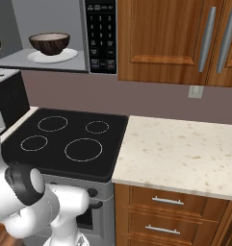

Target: The microwave is finished heating the shrimp and lemon wedge. Take the bowl containing the food and place it on the dining counter.

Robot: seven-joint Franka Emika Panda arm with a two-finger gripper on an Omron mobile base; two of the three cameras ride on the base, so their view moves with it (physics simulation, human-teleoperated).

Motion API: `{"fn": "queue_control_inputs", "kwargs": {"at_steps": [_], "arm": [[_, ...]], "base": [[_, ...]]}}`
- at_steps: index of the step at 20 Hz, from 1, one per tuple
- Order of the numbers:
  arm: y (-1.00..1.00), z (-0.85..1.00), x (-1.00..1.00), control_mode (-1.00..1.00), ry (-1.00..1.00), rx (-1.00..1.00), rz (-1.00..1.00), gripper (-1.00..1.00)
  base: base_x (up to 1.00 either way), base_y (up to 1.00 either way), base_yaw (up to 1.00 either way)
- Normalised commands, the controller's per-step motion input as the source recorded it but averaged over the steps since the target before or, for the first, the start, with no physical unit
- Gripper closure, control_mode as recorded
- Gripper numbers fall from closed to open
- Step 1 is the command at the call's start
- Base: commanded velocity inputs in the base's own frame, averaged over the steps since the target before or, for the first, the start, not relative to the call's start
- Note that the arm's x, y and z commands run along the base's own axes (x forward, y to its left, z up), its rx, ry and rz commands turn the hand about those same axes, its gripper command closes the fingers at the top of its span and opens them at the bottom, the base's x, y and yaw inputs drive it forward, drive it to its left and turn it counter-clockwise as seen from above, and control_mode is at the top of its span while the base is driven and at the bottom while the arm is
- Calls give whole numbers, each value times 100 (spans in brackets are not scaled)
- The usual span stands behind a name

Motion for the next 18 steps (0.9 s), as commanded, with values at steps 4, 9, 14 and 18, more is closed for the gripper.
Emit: {"fn": "queue_control_inputs", "kwargs": {"at_steps": [4,9,14,18], "arm": [[-58,5,26,-100,0,-1,0,-100],[-100,19,12,-100,-3,0,-11,-100],[-100,5,9,-100,-7,0,-19,-100],[-100,0,23,-100,-6,0,-21,-100]], "base": [[0,0,0],[0,0,0],[0,0,0],[0,0,0]]}}
